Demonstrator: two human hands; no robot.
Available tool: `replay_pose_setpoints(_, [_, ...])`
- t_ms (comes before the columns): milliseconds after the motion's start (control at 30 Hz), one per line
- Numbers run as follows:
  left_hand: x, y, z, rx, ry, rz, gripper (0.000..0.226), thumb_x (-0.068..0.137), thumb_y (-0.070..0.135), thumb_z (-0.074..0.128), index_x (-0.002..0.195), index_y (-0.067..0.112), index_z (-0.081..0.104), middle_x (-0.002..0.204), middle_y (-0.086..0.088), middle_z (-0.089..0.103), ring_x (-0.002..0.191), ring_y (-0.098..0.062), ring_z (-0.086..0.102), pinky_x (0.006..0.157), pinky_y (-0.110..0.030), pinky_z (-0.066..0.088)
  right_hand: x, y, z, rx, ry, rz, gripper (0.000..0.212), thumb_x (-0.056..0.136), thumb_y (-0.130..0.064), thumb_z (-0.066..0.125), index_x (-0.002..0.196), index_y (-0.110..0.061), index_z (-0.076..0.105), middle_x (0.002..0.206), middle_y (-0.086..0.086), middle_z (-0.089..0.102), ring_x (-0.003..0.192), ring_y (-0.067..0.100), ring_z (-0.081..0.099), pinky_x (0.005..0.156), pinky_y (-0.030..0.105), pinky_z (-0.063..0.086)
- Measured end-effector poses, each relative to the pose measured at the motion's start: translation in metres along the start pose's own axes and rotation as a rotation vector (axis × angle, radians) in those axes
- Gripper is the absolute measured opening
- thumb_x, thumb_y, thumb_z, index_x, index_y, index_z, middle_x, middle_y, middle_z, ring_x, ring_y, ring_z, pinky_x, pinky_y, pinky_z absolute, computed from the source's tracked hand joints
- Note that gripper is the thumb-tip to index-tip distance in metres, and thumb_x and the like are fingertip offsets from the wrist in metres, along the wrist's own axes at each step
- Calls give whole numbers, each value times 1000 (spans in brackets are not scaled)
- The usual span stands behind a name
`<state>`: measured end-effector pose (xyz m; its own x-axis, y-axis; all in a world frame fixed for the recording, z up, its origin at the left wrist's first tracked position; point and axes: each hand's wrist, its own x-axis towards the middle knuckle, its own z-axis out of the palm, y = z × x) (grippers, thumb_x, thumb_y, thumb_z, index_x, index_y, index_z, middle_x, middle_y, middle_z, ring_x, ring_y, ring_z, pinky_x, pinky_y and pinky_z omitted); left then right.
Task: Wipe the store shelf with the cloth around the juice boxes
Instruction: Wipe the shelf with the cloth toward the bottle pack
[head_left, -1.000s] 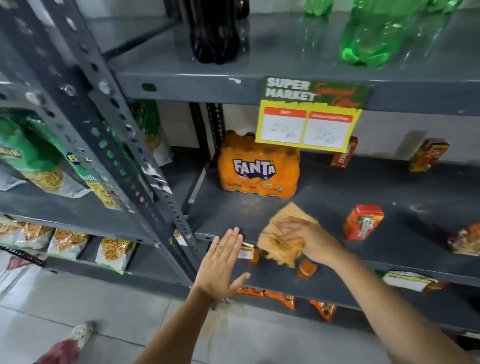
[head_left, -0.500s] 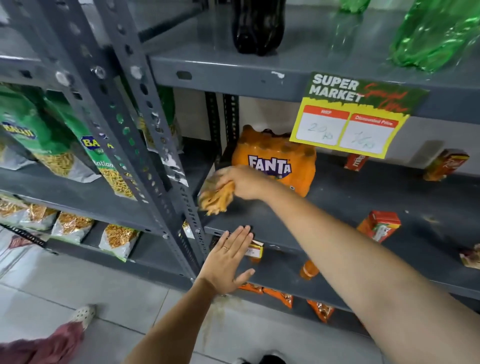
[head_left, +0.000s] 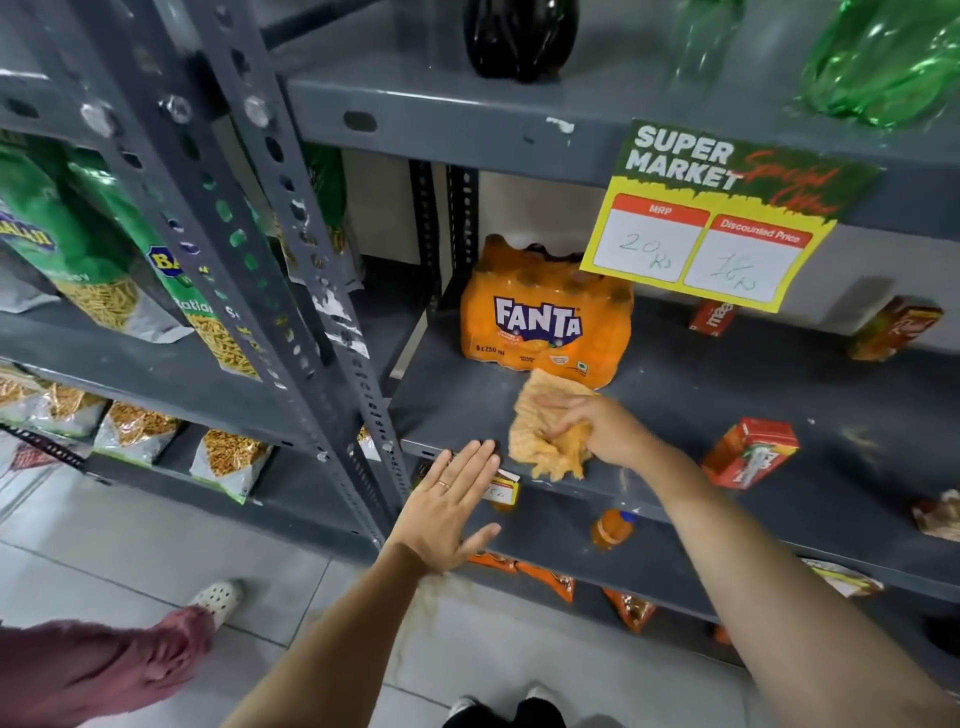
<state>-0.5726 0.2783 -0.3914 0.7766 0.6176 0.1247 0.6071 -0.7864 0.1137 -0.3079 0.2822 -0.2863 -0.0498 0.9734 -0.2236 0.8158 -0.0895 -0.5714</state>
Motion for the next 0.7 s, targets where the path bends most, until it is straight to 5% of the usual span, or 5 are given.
replay_pose_setpoints(200, [0, 5, -5, -8, 3, -39, 73, 97, 56, 23, 153, 14, 5, 162, -6, 5, 149, -22, 3, 119, -44, 5, -9, -28, -43, -87, -40, -46, 38, 89, 0, 57, 106, -30, 74, 127, -3, 65, 117, 21, 58, 102, 41, 47])
replay_pose_setpoints(333, [-1, 12, -4, 5, 19, -73, 76, 96, 55, 27, 153, 11, 5, 162, -9, 7, 149, -24, 3, 118, -45, 6, 27, -101, -40, -87, 104, -336, 35, 84, -6, 64, 110, -28, 72, 134, -5, 62, 123, 21, 55, 103, 32, 39])
replay_pose_setpoints(433, [-2, 15, -4, -8, 59, -73, 77, 95, 55, 27, 153, 10, 4, 161, -11, 6, 149, -25, 4, 118, -46, 7, 56, -126, -10, -246, -38, -412, 34, 86, -10, 63, 115, -23, 71, 141, -1, 56, 128, 24, 51, 107, 37, 40])
replay_pose_setpoints(533, [-3, 15, -4, -9, 77, -57, 77, 95, 55, 26, 153, 10, 4, 161, -11, 9, 148, -25, 7, 119, -46, 8, 66, -99, 7, -384, -186, -302, 44, 86, 3, 53, 119, -21, 70, 142, 2, 55, 129, 25, 51, 104, 38, 43])
replay_pose_setpoints(700, [-2, 13, -4, 8, 38, -54, 77, 95, 55, 27, 153, 9, 6, 161, -12, 9, 148, -25, 5, 118, -47, 8, 27, -26, -3, -216, -56, -35, 48, 83, 10, 53, 115, -21, 72, 141, 0, 56, 125, 26, 54, 105, 34, 43])
